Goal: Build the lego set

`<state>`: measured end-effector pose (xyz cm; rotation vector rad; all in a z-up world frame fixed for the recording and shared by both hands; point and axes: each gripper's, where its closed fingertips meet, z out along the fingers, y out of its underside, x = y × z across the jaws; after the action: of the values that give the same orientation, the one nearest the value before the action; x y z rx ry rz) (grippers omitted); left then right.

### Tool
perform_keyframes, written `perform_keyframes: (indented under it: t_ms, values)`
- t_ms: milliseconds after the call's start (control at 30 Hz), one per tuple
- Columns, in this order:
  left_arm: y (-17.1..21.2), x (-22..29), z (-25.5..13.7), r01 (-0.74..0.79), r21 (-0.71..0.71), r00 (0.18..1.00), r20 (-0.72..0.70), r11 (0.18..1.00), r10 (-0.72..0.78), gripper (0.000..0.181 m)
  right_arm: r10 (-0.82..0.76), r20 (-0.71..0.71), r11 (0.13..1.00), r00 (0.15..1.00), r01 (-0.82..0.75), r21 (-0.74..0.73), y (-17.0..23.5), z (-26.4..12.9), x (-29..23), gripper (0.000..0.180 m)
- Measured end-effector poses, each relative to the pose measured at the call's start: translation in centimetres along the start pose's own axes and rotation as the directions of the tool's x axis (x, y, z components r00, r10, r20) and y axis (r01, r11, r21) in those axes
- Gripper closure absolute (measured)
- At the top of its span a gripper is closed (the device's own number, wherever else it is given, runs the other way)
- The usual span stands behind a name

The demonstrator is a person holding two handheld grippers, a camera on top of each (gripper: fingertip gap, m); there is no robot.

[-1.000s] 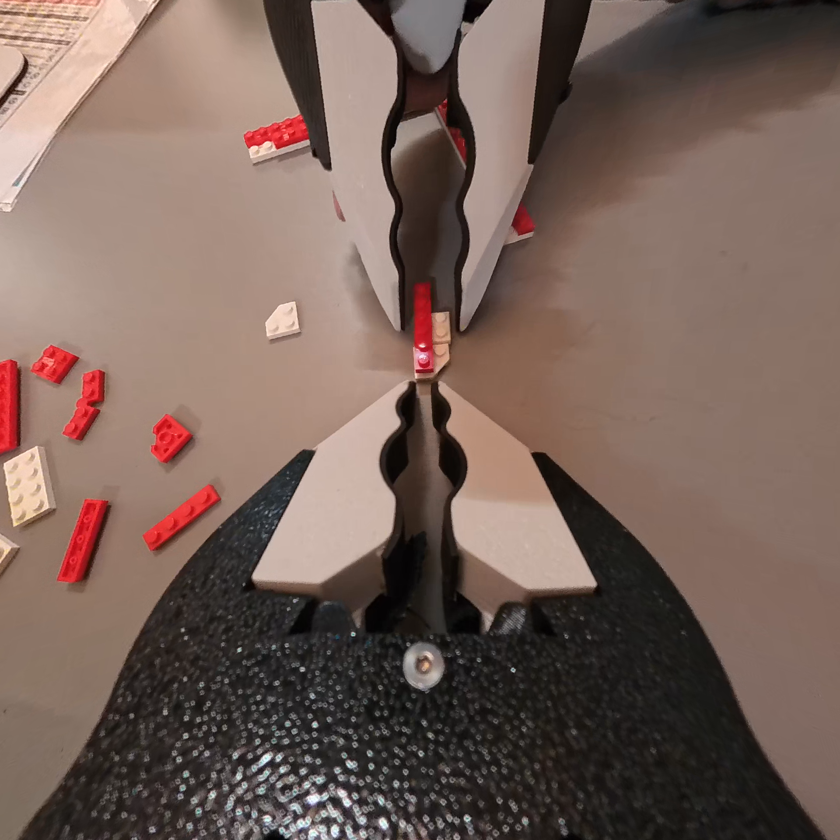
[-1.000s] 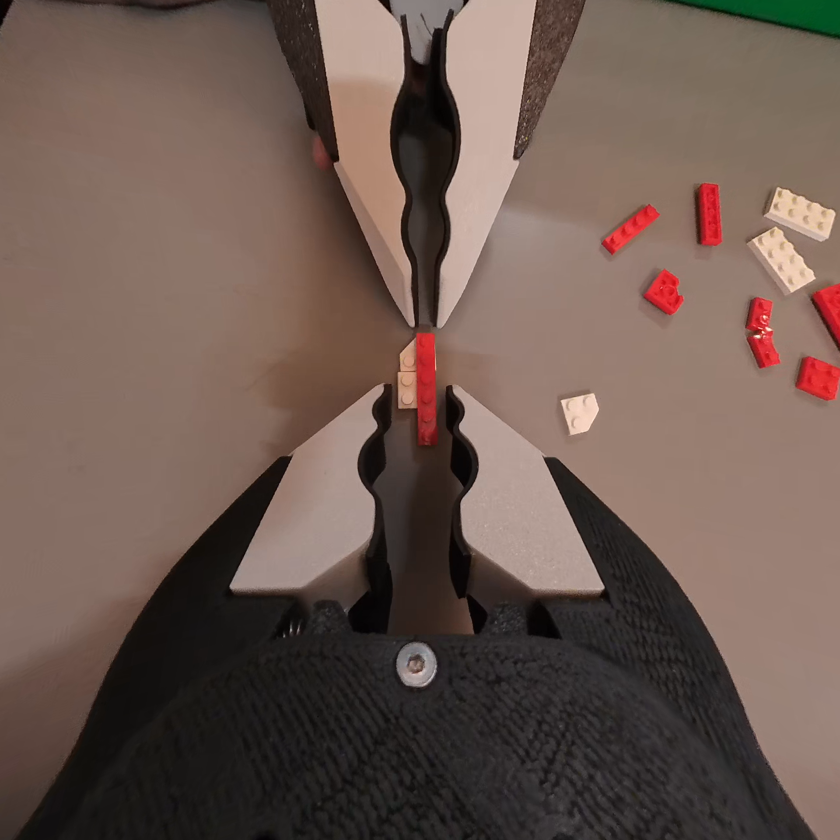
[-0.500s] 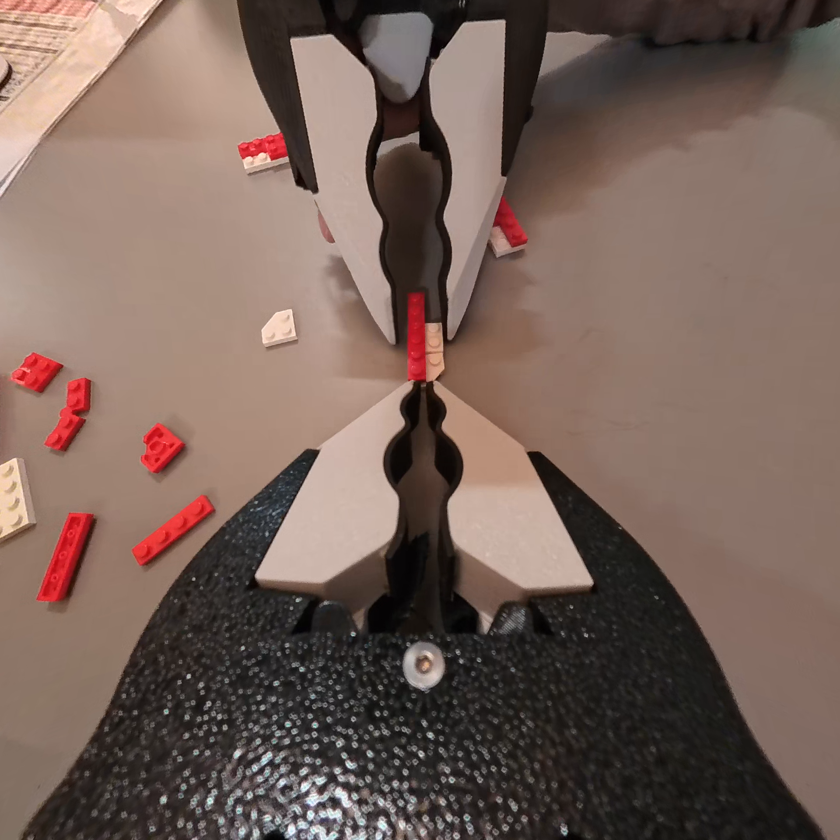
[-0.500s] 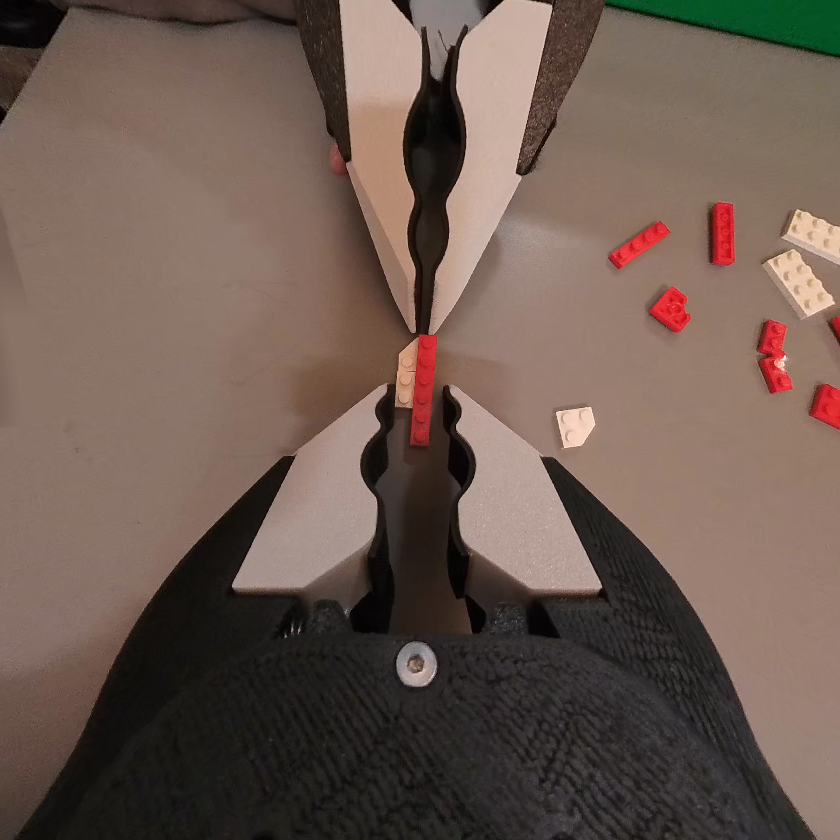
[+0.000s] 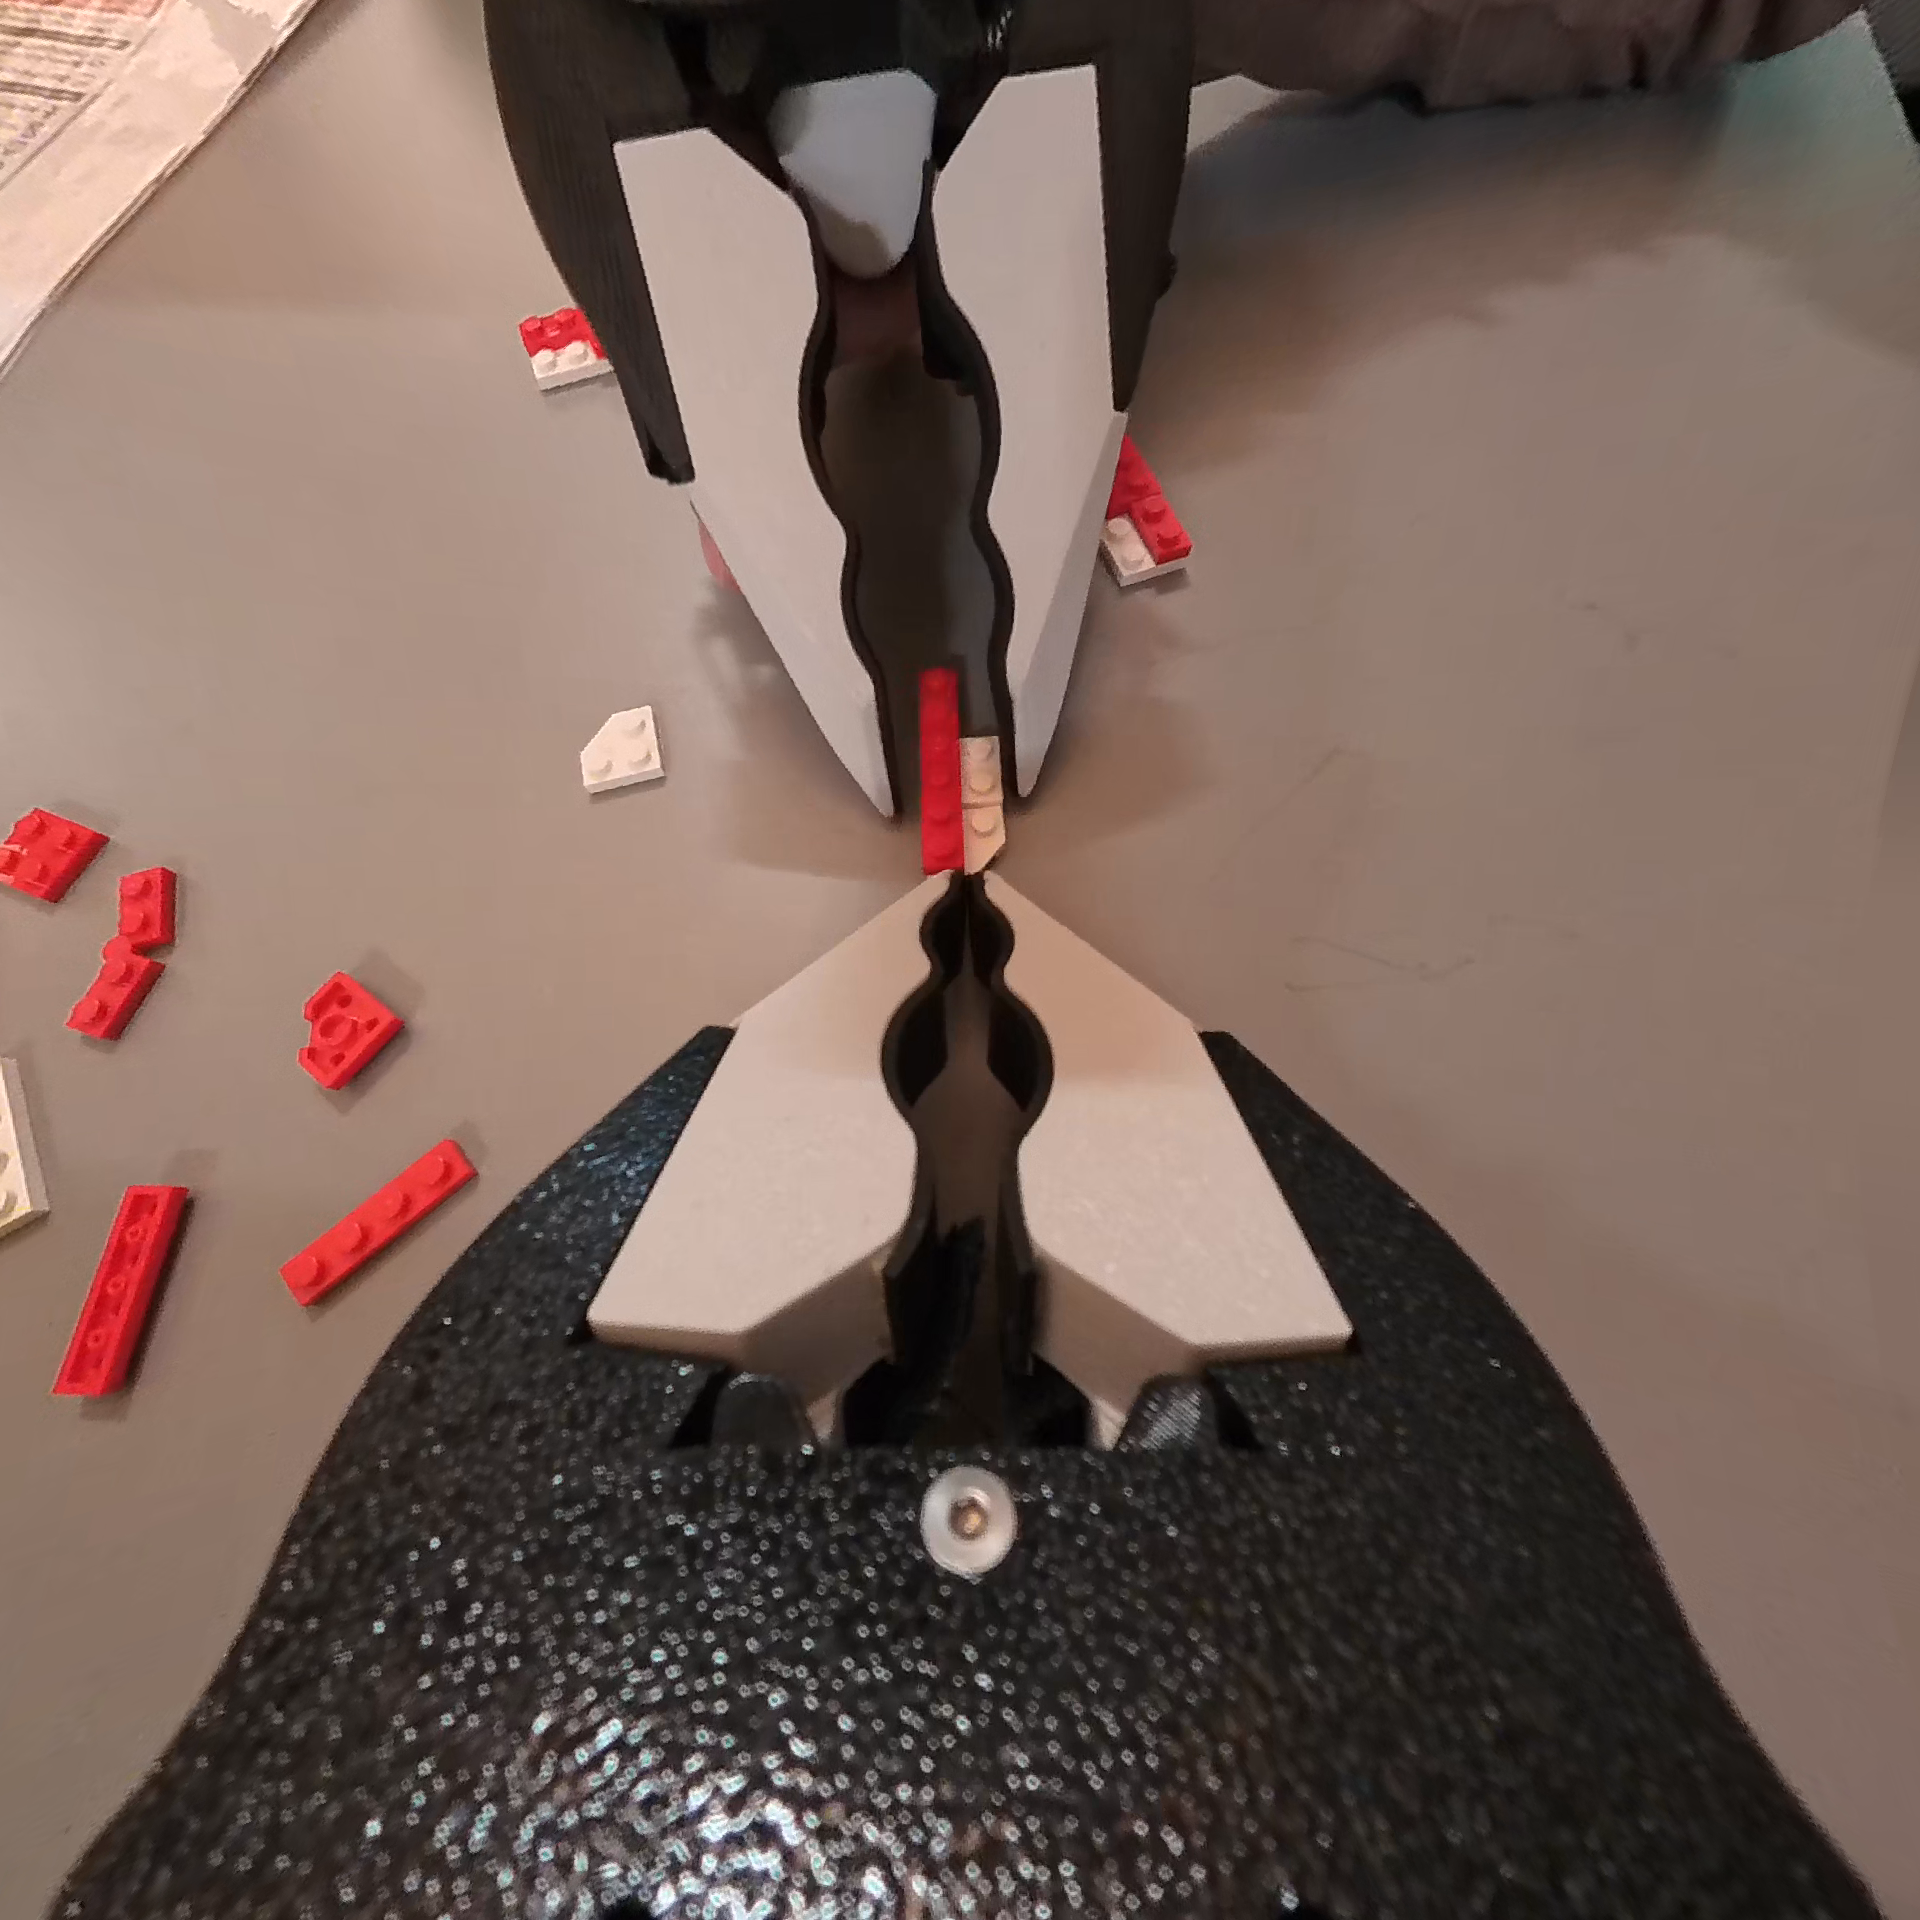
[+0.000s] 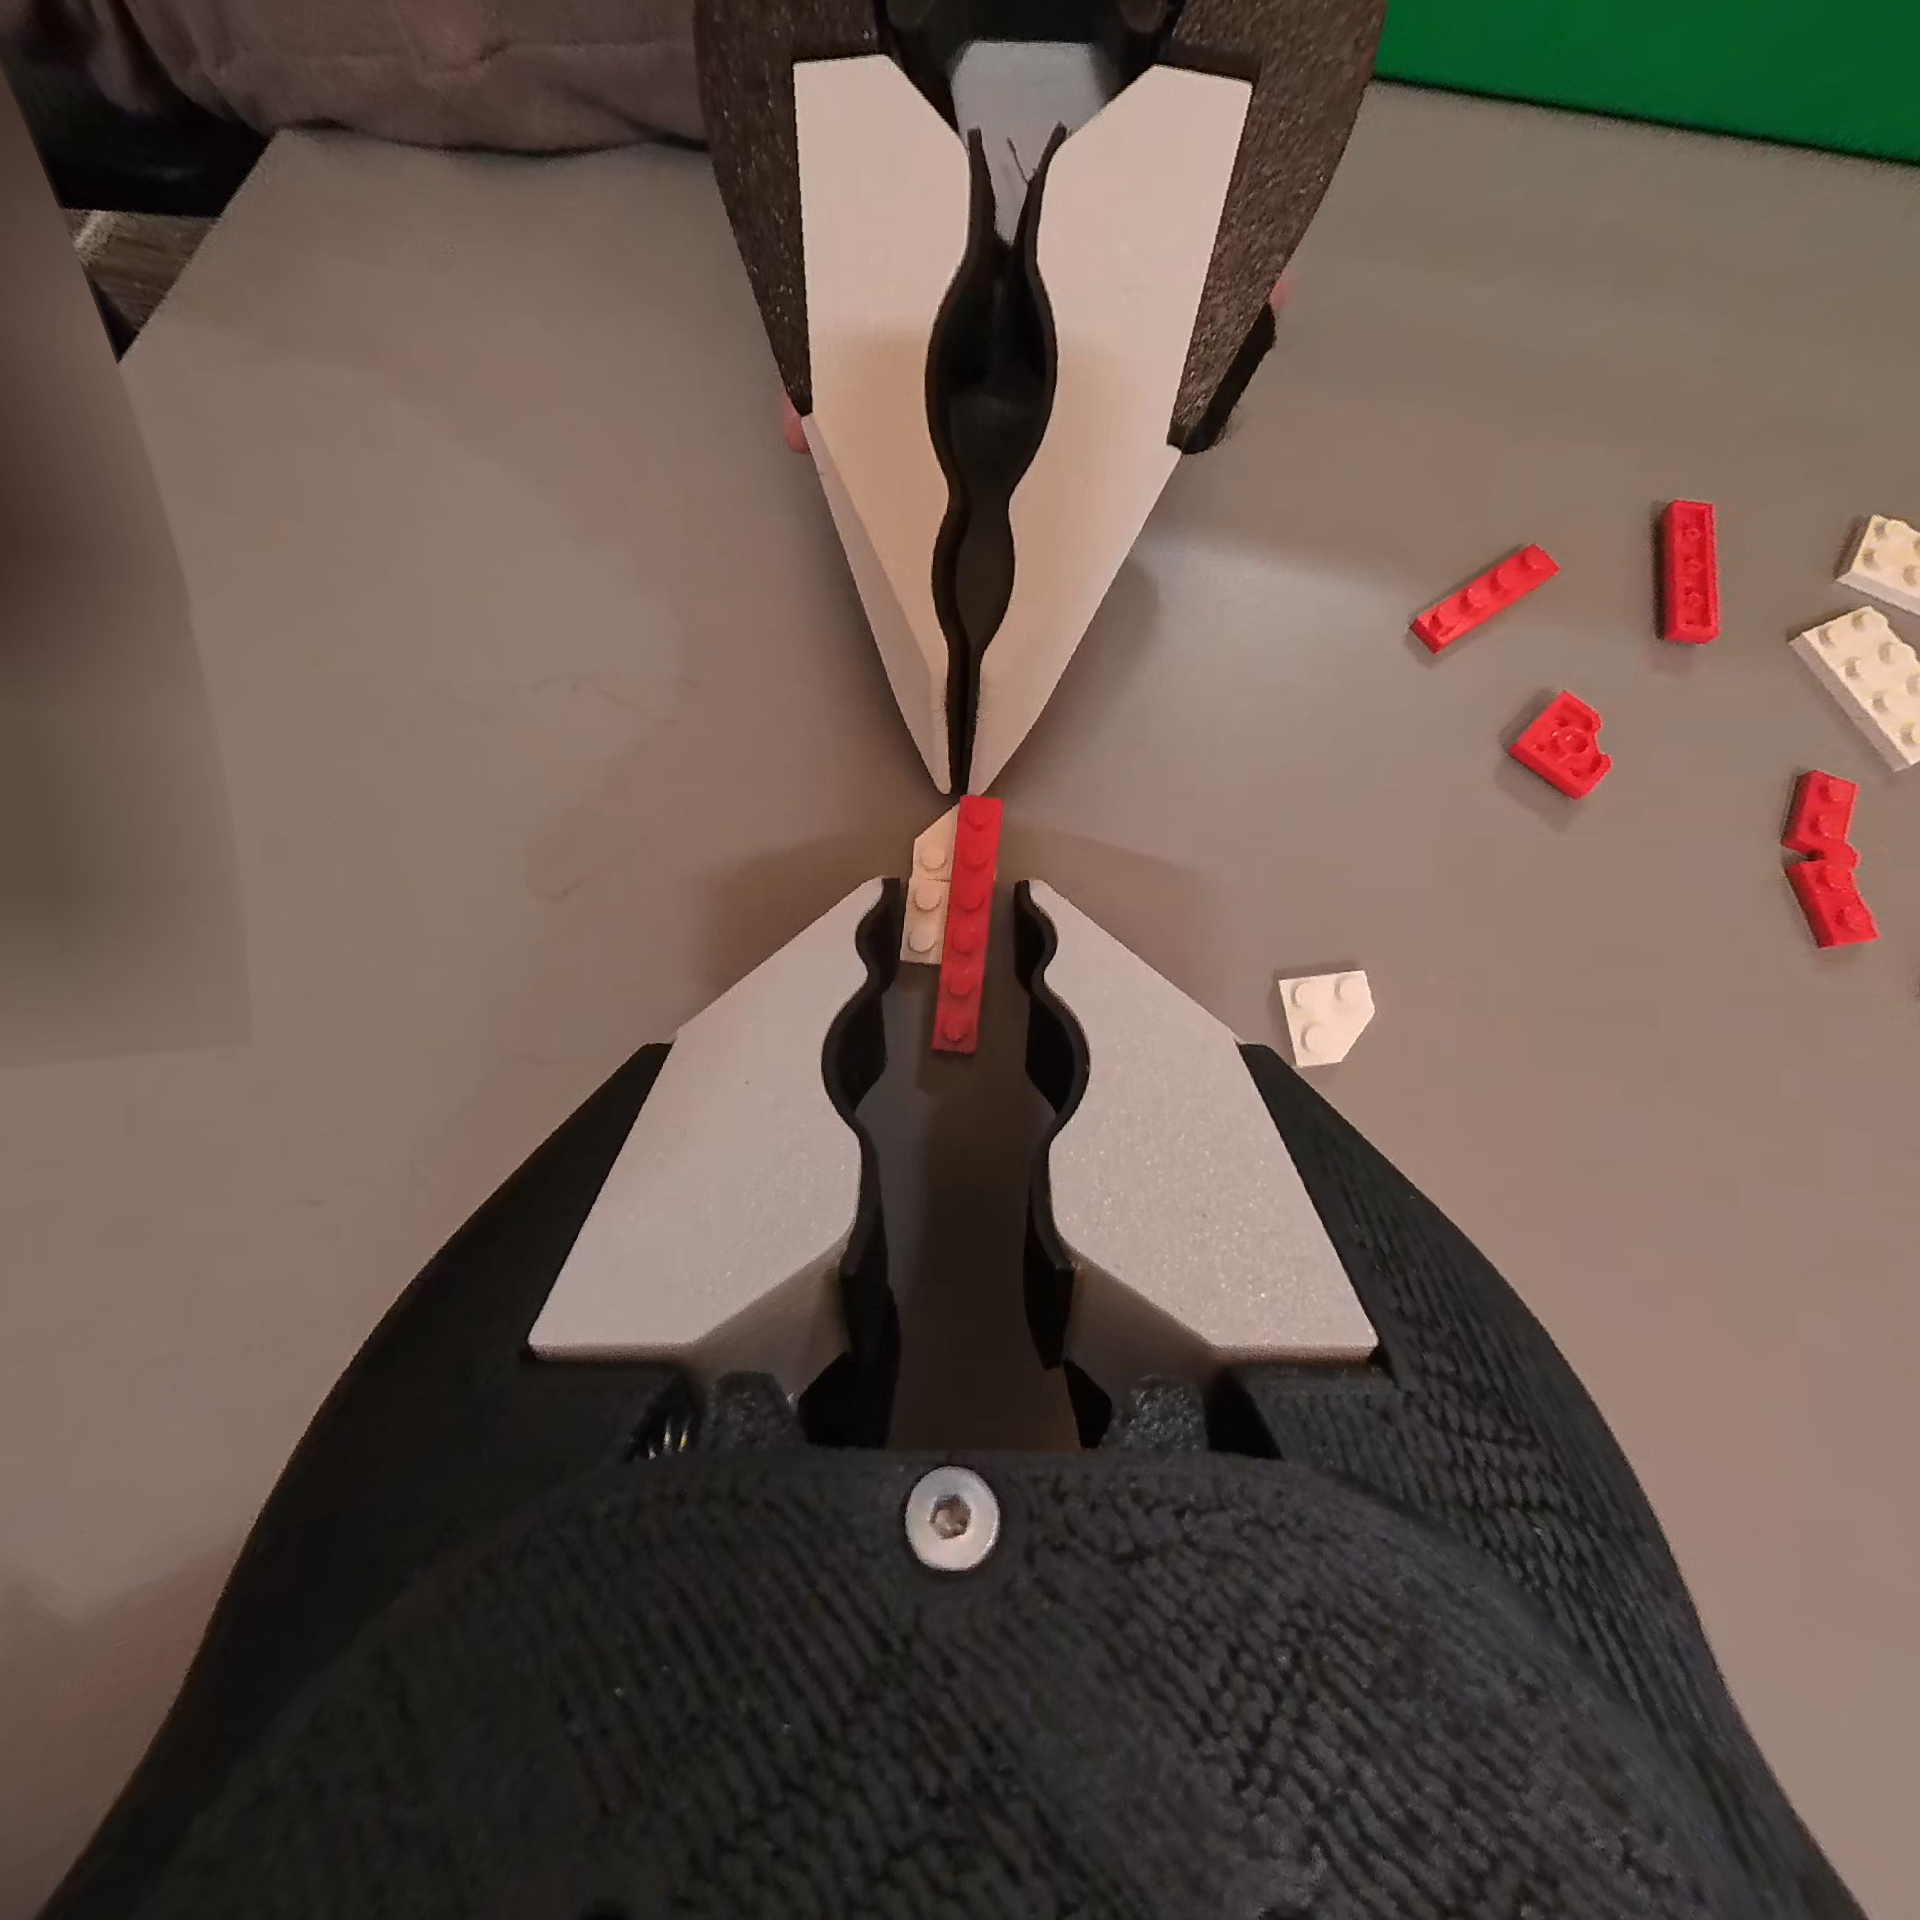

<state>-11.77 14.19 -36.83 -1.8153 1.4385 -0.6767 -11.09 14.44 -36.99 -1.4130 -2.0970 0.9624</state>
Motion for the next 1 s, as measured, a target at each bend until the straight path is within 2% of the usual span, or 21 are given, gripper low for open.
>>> perform_keyframes:
  t_ms: [400,600,767,1000]
  values:
    - [-0.1,0.0,0.1,-0.004,0.0,1.0,0.001,1.0,0.004,0.181,-0.007,0.001,0.999,1.0,0.007,0.036,-0.2,0.2,0.1,0.165]
    - [0.0,-0.4,-0.2,-0.079,-0.007,0.994,0.071,0.997,0.079,0.181,-0.001,0.01,0.999,1.0,0.001,0.038,-0.2,0.2,0.1,0.165]
    - [-0.6,-0.9,0.0,-0.231,-0.022,0.957,0.175,0.973,0.231,0.172,0.019,0.015,0.999,1.0,-0.02,0.043,-0.2,0.1,0.2,0.166]
    - [-1.7,-1.2,0.2,-0.512,-0.128,0.791,0.316,0.85,0.524,0.143,0.05,0.031,0.996,0.998,-0.052,0.065,-0.2,-0.5,0.4,0.166]
